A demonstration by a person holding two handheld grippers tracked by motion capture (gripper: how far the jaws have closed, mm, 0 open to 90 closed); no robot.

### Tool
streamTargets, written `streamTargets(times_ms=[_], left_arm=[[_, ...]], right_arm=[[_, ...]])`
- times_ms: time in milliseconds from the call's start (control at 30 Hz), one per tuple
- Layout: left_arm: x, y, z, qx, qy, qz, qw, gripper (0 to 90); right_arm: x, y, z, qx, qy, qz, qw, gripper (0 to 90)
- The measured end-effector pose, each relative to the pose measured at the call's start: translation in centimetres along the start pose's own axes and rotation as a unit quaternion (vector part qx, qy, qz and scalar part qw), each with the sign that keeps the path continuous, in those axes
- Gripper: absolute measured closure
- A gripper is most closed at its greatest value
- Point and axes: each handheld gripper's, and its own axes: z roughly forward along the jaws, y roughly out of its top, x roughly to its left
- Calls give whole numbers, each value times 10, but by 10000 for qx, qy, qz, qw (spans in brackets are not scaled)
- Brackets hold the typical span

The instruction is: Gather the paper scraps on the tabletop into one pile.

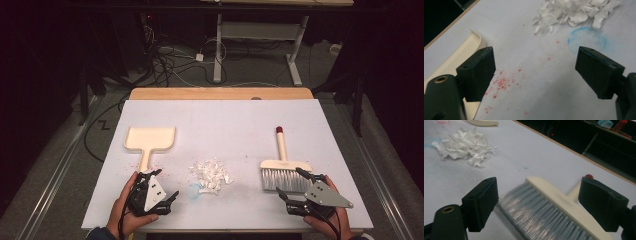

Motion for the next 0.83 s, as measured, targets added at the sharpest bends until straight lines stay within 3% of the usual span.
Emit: streamTargets(times_ms=[200, 567, 833], left_arm=[[-1, 0, 0, 14, -6, 12, 10000, 157], [-3, -1, 1, 108, -59, 30, 9999, 157], [-3, 0, 4, 127, -76, 37, 9999, 157]], right_arm=[[7, 2, 2, 46, 42, -138, 9999, 172], [5, 5, 3, 28, -67, -241, 9997, 172], [2, 4, 3, 65, -106, -197, 9997, 172]])
